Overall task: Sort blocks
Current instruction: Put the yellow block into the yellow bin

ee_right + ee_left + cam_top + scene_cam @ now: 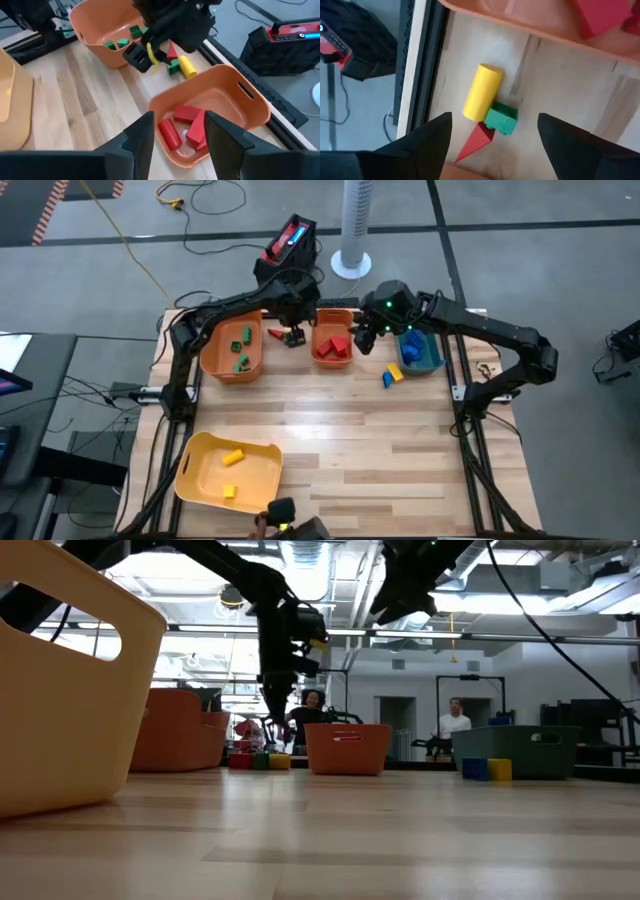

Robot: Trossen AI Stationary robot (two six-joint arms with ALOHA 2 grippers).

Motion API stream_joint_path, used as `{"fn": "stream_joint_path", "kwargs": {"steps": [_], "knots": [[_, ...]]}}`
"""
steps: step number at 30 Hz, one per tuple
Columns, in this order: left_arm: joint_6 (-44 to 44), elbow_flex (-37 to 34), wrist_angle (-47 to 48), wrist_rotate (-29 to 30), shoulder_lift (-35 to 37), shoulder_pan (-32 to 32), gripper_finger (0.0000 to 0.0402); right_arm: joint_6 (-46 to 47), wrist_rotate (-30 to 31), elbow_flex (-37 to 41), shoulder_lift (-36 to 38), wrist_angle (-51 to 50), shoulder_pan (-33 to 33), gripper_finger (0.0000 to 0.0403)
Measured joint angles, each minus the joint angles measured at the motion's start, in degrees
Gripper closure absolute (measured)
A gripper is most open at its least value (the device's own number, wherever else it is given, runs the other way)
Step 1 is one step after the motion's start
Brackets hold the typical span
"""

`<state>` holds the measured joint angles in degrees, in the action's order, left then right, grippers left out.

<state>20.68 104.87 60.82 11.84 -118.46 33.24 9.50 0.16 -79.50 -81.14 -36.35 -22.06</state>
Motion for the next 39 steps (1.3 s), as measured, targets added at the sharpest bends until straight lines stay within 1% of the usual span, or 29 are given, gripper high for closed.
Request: {"fn": "stream_joint_path", "kwargs": {"steps": [4,7,9,13,17,19,22,24,26,32,35,39], "knots": [[0.2,0.1,0.3,0.8,-0.4,-0.7,0.0117,0.6,0.0,0.0,0.0,-1.1,1.0,0.0223],[0.3,0.7,1.1,2.6,-0.1,-1.6,0.0122,0.6,0.0,0.0,0.0,-2.3,1.6,0.0223],[1.7,1.5,2.9,3.8,-0.2,-2.2,0.0125,0.6,-0.1,0.0,0.0,-2.6,1.9,0.0223],[3.9,2.3,1.8,4.3,-0.1,-3.7,0.0127,0.6,-0.1,0.0,0.0,-2.4,1.9,0.0223],[3.4,2.3,4.6,5.1,-2.1,-3.5,0.0127,0.6,-0.1,0.0,0.0,-2.2,1.9,0.0223],[2.2,2.3,5.7,6.7,-3.6,-3.7,0.0127,0.6,-0.1,0.0,0.0,-2.2,1.9,0.0223],[2.1,2.3,5.8,9.6,-4.5,-6.1,0.0127,0.6,-0.3,0.0,0.0,-2.2,1.9,0.0223],[3.8,2.3,5.9,12.9,-4.9,-7.5,0.0127,0.6,-0.4,0.0,0.0,-2.2,1.9,0.0223],[5.3,2.3,5.1,14.0,-6.1,-8.3,0.0127,0.6,-0.5,0.0,0.0,-2.1,1.9,0.0223],[6.1,4.3,6.3,14.1,-10.1,-7.9,0.0127,0.9,-1.9,0.0,0.0,-2.2,2.2,0.0223],[7.6,5.2,6.1,14.1,-10.4,-7.4,0.0127,1.0,-1.9,0.0,0.0,-2.3,2.7,0.0223],[8.4,6.4,5.7,11.2,-10.3,-5.7,0.0127,1.0,-1.9,0.0,0.0,-2.2,3.3,0.0223]]}}
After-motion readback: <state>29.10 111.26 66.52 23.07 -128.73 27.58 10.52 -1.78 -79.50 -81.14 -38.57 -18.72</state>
